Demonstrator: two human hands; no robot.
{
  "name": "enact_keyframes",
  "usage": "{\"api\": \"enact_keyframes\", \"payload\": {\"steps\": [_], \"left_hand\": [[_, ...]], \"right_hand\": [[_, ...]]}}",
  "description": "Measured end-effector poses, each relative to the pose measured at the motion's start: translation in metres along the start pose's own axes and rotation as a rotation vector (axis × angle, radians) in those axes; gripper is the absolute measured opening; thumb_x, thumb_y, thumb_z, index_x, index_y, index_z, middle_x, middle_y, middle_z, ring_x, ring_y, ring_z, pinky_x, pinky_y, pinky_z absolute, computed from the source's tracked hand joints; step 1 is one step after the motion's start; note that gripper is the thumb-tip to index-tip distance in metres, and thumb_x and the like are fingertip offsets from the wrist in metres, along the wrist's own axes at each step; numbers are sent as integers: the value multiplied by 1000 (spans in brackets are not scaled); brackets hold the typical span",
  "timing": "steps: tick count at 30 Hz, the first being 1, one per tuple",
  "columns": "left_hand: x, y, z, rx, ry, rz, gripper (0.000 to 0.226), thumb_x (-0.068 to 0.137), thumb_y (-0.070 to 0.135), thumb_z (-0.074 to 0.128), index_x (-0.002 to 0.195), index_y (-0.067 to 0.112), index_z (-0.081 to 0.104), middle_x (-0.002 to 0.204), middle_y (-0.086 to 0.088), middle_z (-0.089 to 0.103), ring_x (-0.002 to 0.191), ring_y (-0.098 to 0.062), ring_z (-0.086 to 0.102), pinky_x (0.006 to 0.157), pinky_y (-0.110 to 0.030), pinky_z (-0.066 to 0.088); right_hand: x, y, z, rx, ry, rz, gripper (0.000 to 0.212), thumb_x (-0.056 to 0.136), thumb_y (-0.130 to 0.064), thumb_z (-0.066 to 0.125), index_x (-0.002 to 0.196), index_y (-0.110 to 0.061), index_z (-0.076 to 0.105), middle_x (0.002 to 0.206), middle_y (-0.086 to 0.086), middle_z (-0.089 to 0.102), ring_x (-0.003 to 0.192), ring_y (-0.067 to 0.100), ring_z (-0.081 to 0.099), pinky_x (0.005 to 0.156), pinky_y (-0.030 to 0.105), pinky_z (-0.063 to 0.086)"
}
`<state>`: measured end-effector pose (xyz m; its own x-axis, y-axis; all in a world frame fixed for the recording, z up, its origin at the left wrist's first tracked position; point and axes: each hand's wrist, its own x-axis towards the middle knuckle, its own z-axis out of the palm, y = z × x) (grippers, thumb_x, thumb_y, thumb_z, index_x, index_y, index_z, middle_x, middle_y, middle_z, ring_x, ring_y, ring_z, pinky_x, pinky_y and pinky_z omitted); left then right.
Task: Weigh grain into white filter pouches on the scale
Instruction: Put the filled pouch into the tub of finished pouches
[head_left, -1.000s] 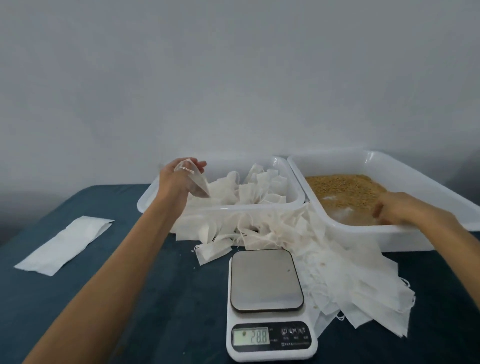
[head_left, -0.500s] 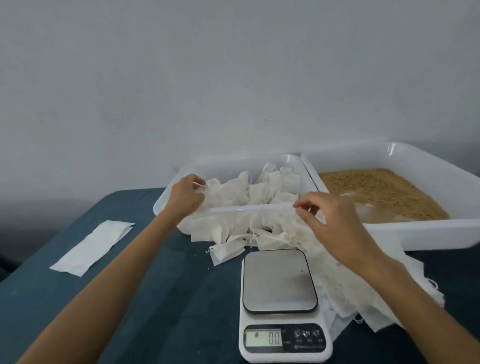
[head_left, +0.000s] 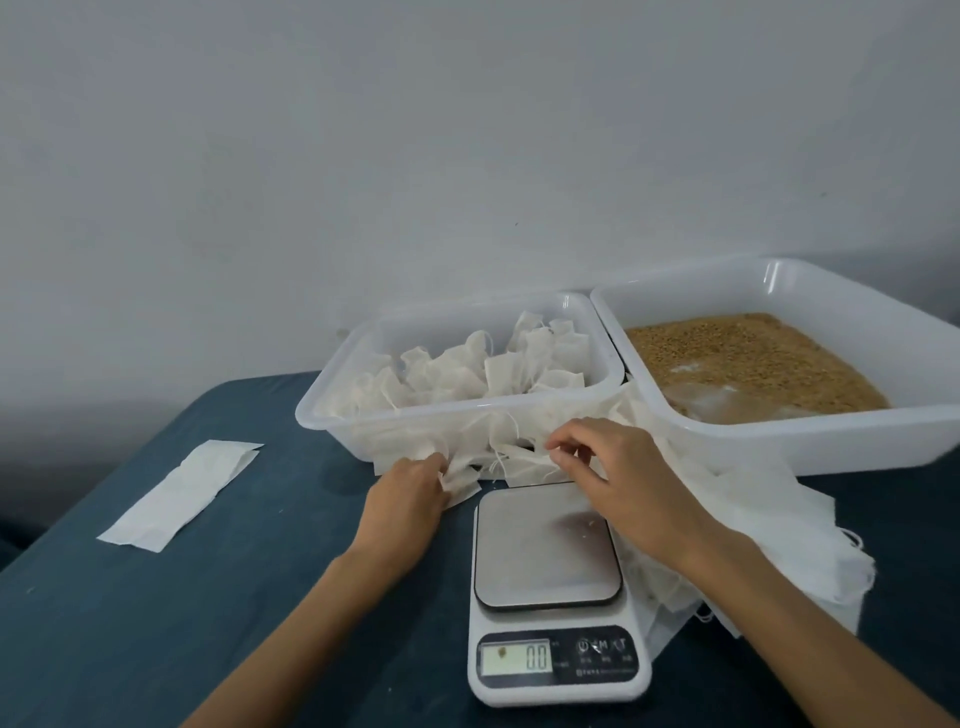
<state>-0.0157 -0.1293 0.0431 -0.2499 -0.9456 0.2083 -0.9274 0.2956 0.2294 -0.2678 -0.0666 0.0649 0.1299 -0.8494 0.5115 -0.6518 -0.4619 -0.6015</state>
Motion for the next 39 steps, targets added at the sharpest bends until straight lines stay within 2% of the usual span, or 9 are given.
{"api": "enact_keyframes", "payload": {"steps": [2, 6, 9, 13, 17, 22, 28, 32, 39], "left_hand": [[0, -2, -3, -162, 93, -16, 2, 98, 13, 68, 97, 11, 70, 88, 3, 68, 83, -21, 62, 73, -30, 46], [-10, -7, -20, -625, 225, -142, 16, 96, 3, 71, 86, 15, 75, 78, 10, 72, 73, -3, 66, 71, -15, 48], [-23, 1, -27, -1077, 143, -160, 22, 103, 6, 62, 94, 15, 80, 92, 1, 79, 80, -9, 70, 75, -22, 55], [-30, 40, -20, -1292, 71, -97, 26, 107, 6, 55, 108, 13, 80, 107, -10, 79, 94, -20, 75, 80, -24, 59], [-16, 73, -10, -1328, 101, -74, 19, 106, 5, 56, 107, 0, 74, 103, -27, 73, 96, -34, 70, 91, -50, 62], [-4, 92, -9, -1319, 77, -27, 17, 99, 4, 67, 83, 6, 70, 78, -13, 73, 78, -23, 72, 73, -24, 57], [5, 102, -2, -1277, 95, 1, 25, 94, 9, 75, 76, 0, 61, 76, -30, 65, 65, -22, 59, 67, -27, 52], [8, 100, 3, -1294, 78, 34, 10, 100, 3, 66, 94, -2, 72, 83, -25, 70, 68, -22, 59, 71, -33, 52], [2, 95, 9, -1164, 202, 34, 13, 93, 5, 72, 80, 6, 70, 83, -10, 69, 73, -14, 63, 71, -21, 49]], "right_hand": [[1, 1, 0, 42, 15, 19, 10, 98, -18, 64, 104, -21, 72, 92, -14, 69, 90, 5, 63, 82, 30, 52], [1, -2, 0, 212, 65, 66, 12, 95, -16, 68, 98, -26, 74, 84, -16, 70, 84, 6, 65, 74, 17, 49], [2, -4, 2, 425, 33, 119, 8, 96, -22, 68, 98, -25, 75, 84, -7, 73, 75, 8, 66, 70, 18, 50], [4, -4, 7, 649, -46, 198, 16, 96, -28, 67, 107, -19, 75, 92, 5, 75, 72, 19, 68, 68, 27, 54], [7, 2, 7, 744, -49, 243, 29, 93, -28, 71, 119, -15, 71, 101, 8, 76, 86, 22, 73, 76, 29, 58], [8, 9, 6, 786, -19, 300, 44, 85, -37, 76, 123, -17, 69, 106, 1, 77, 94, 16, 74, 81, 26, 58], [8, 7, 2, 582, 136, 320, 49, 71, -61, 81, 107, -29, 74, 99, -8, 77, 89, 14, 75, 80, 37, 62], [10, 14, 1, 549, 255, 291, 4, 89, -18, 76, 88, -21, 74, 78, 1, 75, 69, 19, 74, 69, 32, 60], [7, 11, 5, 477, 242, 284, 11, 90, -9, 74, 94, -18, 68, 84, -3, 73, 76, 15, 72, 74, 32, 60]]}}
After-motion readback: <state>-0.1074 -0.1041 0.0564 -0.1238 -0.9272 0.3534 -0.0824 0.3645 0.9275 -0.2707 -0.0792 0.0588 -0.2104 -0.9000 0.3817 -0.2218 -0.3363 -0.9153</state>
